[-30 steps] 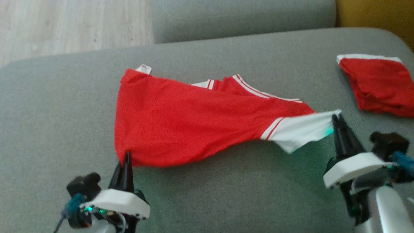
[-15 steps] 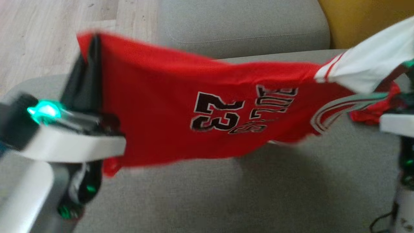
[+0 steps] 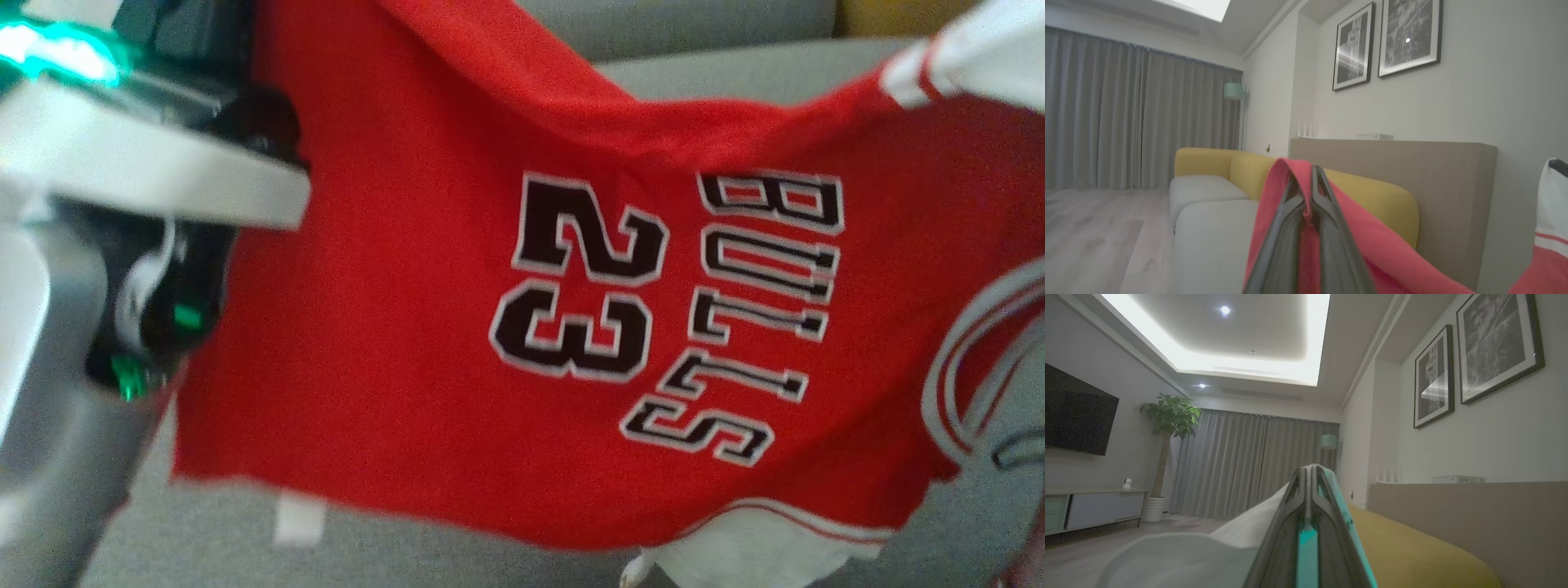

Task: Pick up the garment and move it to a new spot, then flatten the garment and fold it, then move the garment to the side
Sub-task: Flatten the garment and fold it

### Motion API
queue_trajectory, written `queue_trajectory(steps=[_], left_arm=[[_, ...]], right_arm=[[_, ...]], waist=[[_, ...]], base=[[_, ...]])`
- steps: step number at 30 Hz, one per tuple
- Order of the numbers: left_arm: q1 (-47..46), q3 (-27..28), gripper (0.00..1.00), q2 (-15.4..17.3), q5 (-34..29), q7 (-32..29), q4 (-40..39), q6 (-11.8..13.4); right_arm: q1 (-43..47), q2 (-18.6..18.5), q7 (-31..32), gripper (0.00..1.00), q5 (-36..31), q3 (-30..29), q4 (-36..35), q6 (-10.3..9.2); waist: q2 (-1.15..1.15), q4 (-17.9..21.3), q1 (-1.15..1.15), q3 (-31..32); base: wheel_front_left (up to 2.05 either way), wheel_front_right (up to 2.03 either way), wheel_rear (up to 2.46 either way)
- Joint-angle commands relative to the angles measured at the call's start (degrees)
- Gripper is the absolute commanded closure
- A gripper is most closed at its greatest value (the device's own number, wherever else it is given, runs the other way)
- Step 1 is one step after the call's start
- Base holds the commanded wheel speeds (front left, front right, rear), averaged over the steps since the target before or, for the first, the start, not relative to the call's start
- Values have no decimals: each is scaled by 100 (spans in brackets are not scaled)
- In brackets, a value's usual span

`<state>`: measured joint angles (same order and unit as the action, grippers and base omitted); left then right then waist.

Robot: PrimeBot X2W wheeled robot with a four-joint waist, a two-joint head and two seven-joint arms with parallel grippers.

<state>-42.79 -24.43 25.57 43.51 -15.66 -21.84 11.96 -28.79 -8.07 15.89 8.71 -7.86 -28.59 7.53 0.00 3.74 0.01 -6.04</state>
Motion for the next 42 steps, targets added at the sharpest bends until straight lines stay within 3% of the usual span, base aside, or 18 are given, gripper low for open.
queue_trajectory(steps=[1, 8, 15, 20, 27, 31, 42], left_arm=[[-415, 256, 100, 188, -19, -41, 12, -36], [-1865, 290, 100, 133, -92, 26, 1764, -592], [-3389, 137, 100, 213, -896, 584, 3567, -924], [-4071, 48, 100, 209, -1326, 1276, 4470, -1088], [-4031, -168, 100, 199, -1455, 1909, 5275, -1487], [-3628, -201, 100, 171, -1361, 2270, 5625, -1592], [-2213, 184, 100, 1, -646, 2884, 5683, -1609]], right_arm=[[-357, -46, 50, 100, 50, 167, -8, -4], [-2315, -204, -418, 100, -201, 446, 1882, -4], [-4394, 166, -1162, 100, -704, 606, 3769, -4], [-5066, 402, -1612, 100, -935, 631, 4635, -4], [-4625, 507, -2206, 100, -727, 1139, 4850, -4], [-3986, 516, -2483, 100, -403, 1482, 4724, -4], [-2029, 518, -2801, 100, -32, 1623, 3851, -4]], waist=[[0, 76, -1, -471], [0, 281, -1, -1381], [0, 579, -1, -1806], [0, 730, -1, -2243], [0, 796, -1, -2956], [0, 773, -1, -3128], [0, 476, -1, -2771]], base=[[0, 0, 0], [0, 0, 0], [0, 0, 0], [0, 0, 0], [0, 0, 0], [0, 0, 0], [0, 0, 0]])
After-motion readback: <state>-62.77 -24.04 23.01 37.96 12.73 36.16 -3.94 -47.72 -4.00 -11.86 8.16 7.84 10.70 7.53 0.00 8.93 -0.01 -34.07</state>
